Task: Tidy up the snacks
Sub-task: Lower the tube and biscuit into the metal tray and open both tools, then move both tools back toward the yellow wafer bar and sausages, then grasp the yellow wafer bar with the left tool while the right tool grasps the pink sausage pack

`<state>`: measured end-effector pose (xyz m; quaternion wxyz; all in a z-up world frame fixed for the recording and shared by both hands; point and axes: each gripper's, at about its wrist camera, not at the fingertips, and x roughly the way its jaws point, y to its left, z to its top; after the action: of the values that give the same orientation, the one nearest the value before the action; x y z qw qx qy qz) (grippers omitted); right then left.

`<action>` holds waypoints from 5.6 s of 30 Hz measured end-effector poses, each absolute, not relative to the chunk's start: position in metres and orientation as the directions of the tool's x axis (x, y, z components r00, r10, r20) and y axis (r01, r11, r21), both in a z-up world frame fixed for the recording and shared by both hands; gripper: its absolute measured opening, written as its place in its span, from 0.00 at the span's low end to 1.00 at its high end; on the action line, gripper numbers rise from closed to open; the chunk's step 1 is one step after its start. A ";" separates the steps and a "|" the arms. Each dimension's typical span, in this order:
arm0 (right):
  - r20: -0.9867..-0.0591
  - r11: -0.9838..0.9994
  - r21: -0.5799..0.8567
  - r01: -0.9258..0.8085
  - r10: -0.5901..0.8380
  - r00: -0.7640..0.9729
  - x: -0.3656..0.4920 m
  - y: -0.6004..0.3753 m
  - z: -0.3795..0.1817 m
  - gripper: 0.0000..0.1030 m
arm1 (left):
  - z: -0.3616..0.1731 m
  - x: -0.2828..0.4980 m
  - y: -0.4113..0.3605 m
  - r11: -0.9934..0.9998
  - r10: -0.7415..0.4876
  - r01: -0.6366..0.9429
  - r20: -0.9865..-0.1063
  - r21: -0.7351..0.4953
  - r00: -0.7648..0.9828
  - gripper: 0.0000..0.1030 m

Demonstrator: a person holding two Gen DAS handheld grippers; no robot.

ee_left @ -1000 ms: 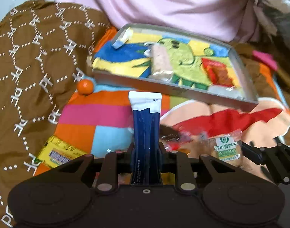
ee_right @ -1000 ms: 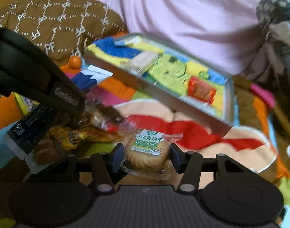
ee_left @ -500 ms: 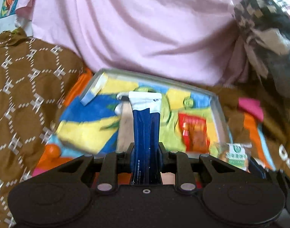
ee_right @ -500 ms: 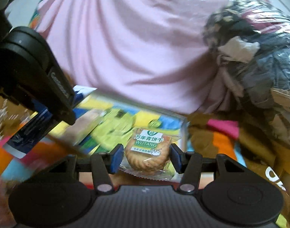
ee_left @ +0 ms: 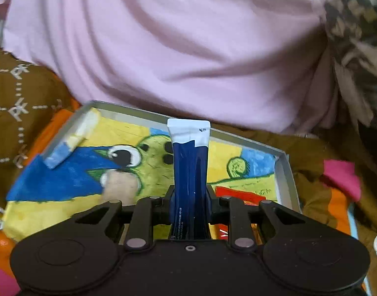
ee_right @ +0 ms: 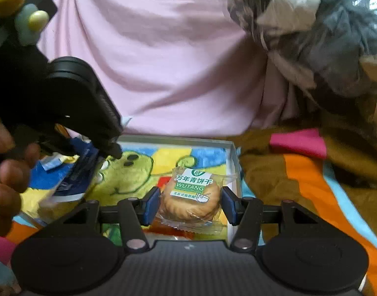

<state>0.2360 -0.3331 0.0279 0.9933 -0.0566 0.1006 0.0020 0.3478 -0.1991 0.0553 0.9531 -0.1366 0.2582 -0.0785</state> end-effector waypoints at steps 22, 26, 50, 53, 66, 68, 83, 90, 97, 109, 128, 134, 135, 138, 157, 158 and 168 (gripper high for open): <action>-0.255 0.997 -0.067 -0.025 0.007 0.967 0.243 -0.344 0.017 0.71 | 0.025 0.360 -0.211 0.972 -0.168 0.046 -0.544 -0.231 0.822 0.51; -0.237 0.997 -0.075 -0.032 0.014 0.971 0.239 -0.341 0.019 0.82 | 0.032 0.350 -0.206 0.971 -0.167 0.048 -0.519 -0.235 0.838 0.62; -0.086 0.998 -0.055 -0.001 -0.004 0.996 0.131 -0.312 0.086 1.00 | 0.090 0.203 -0.102 0.955 -0.018 -0.098 -0.383 -0.280 0.923 0.99; -0.073 0.999 -0.048 -0.005 0.001 0.997 0.114 -0.305 0.092 1.00 | 0.092 0.182 -0.090 0.959 -0.006 -0.102 -0.380 -0.263 0.925 0.99; -0.140 0.994 -0.075 -0.083 0.072 0.988 0.052 -0.267 0.081 1.00 | 0.068 0.111 -0.053 0.977 0.018 -0.097 -0.379 -0.190 0.925 0.99; -0.161 0.991 -0.090 -0.096 0.080 0.984 0.045 -0.261 0.076 1.00 | 0.061 0.104 -0.048 0.980 0.015 -0.091 -0.385 -0.179 0.923 0.99; -0.341 0.954 -0.171 -0.246 0.176 0.923 0.008 -0.215 0.036 1.00 | 0.017 0.083 -0.009 0.993 0.002 -0.060 -0.473 -0.106 0.881 0.99; -0.429 0.933 -0.186 -0.309 0.206 0.880 0.017 -0.196 0.015 1.00 | -0.002 0.091 0.016 0.996 -0.060 0.018 -0.537 -0.084 0.841 0.99; -0.487 0.914 -0.206 -0.349 0.214 0.847 0.025 -0.186 0.000 1.00 | -0.018 0.106 0.020 0.990 -0.134 0.127 -0.579 -0.053 0.804 0.99; -0.594 0.892 -0.167 -0.421 0.250 0.765 0.059 -0.183 -0.014 1.00 | -0.028 0.129 0.014 0.837 -0.373 0.538 -0.616 0.098 0.694 0.99; -0.716 0.831 -0.032 -0.555 0.368 0.593 0.119 -0.182 -0.040 0.90 | -0.067 0.211 0.002 0.594 -0.468 0.803 -0.791 0.047 0.393 0.99; -0.733 0.828 -0.011 -0.560 0.375 0.568 0.118 -0.184 -0.037 0.84 | -0.065 0.206 0.010 0.590 -0.495 0.806 -0.813 -0.055 0.307 0.97; -0.739 0.825 -0.007 -0.565 0.377 0.558 0.118 -0.184 -0.036 0.84 | -0.065 0.203 0.012 0.591 -0.499 0.803 -0.816 -0.076 0.291 0.97; -0.755 0.815 0.004 -0.579 0.382 0.533 0.114 -0.184 -0.034 0.84 | -0.064 0.191 0.015 0.595 -0.508 0.796 -0.819 -0.110 0.267 0.96; -0.717 0.866 0.047 -0.498 0.377 0.587 0.102 -0.176 -0.034 0.85 | -0.058 0.188 0.001 0.740 -0.437 0.664 -0.828 -0.108 0.352 0.85; -0.714 0.867 0.051 -0.496 0.379 0.589 0.103 -0.174 -0.035 0.85 | -0.058 0.188 -0.001 0.738 -0.433 0.667 -0.829 -0.102 0.354 0.85; -0.719 0.900 -0.017 -0.435 0.291 0.631 0.101 -0.165 -0.039 0.67 | -0.056 0.183 -0.008 0.778 -0.374 0.625 -0.842 -0.057 0.389 0.65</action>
<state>0.1014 -0.1645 -0.0386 0.8979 -0.0947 0.3793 0.2022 0.1829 -0.0080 -0.0563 0.8223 0.1361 0.4616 -0.3038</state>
